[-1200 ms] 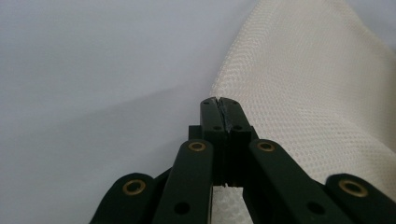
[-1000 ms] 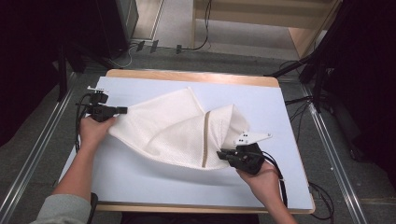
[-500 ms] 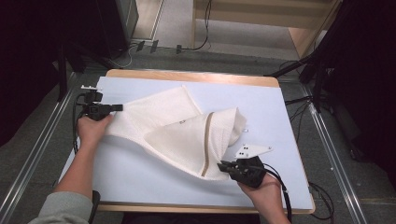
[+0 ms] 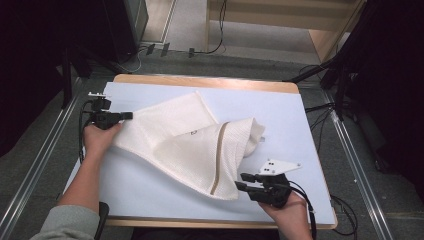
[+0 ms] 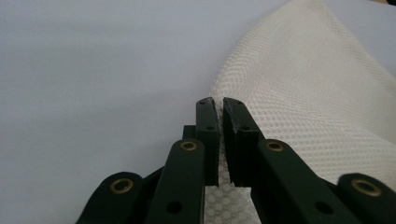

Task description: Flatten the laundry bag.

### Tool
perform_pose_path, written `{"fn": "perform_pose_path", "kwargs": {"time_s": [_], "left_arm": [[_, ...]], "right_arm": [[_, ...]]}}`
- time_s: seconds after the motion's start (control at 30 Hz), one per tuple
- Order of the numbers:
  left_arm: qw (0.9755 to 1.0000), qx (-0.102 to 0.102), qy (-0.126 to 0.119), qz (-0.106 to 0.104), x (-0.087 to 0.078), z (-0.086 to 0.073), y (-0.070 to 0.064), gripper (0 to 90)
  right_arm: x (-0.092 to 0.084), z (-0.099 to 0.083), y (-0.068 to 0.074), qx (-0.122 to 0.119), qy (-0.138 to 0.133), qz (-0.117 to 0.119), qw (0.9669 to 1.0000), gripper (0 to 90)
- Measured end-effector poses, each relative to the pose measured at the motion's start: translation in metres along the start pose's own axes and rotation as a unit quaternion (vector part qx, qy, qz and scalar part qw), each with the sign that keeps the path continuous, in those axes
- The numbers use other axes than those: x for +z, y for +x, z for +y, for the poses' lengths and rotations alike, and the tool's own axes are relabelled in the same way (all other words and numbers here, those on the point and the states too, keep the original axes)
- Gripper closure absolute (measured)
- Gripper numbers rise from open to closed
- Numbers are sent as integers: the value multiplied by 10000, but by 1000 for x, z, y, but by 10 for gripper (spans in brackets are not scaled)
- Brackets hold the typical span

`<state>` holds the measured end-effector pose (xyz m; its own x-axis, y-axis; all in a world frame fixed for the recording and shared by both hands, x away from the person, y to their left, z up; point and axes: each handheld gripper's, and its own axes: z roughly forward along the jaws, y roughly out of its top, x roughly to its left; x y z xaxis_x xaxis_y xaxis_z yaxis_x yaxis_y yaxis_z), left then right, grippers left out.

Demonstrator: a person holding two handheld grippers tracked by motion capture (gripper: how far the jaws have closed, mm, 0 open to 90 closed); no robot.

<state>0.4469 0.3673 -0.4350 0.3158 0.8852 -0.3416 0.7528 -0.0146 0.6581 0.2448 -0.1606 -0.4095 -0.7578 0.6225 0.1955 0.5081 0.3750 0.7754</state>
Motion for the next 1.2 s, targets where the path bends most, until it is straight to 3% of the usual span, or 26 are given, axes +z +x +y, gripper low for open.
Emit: {"fn": "perform_pose_path", "kwargs": {"time_s": [0.1, 0.23, 0.4, 0.5, 0.53, 0.57, 0.63, 0.67, 0.77, 0.87, 0.93, 1.0, 1.07, 1.2], "left_arm": [[9999, 40, -167, -15, -8, 2, -4, 759], [9996, 135, -133, -192, -22, 9, -16, 767], [9990, 315, -213, -222, -39, 13, -28, 758], [9992, 317, -163, -179, -45, 13, -23, 645], [9995, 254, -148, -113, -46, 12, -18, 601], [9997, 109, -90, -187, -48, 10, -12, 597], [9994, -51, -56, -344, -50, 8, -7, 626], [9992, -17, -32, -402, -51, 7, -10, 667], [9984, 292, 70, -479, -48, 10, -28, 792], [9971, 439, 87, -620, -46, 14, -45, 861], [9962, 498, 126, -709, -44, 17, -56, 871], [9962, 572, 212, -624, -44, 19, -66, 872], [9956, 728, 209, -549, -52, 22, -74, 871], [9947, 731, 101, -711, -68, 25, -82, 851]], "right_arm": [[-12, -2, -10, 112, -149, -159, 9997, 664], [-19, -3, -21, 151, -165, -377, 9990, 792], [-22, -2, -33, 353, -138, -478, 9981, 865], [-25, -1, -38, 416, -188, -529, 9976, 869], [-26, 0, -40, 417, -189, -553, 9974, 868], [-27, 0, -42, 420, -198, -566, 9973, 867], [-26, 0, -45, 432, -193, -588, 9971, 866], [-25, 0, -46, 432, -181, -599, 9971, 867], [-22, 3, -50, 431, -174, -612, 9970, 881], [-20, 6, -54, 442, -153, -632, 9969, 895], [-19, 6, -58, 483, -145, -638, 9967, 899], [-19, 6, -62, 536, -142, -637, 9964, 899], [-19, 5, -64, 555, -129, -657, 9962, 899], [-19, 4, -68, 597, -167, -642, 9960, 881]]}}
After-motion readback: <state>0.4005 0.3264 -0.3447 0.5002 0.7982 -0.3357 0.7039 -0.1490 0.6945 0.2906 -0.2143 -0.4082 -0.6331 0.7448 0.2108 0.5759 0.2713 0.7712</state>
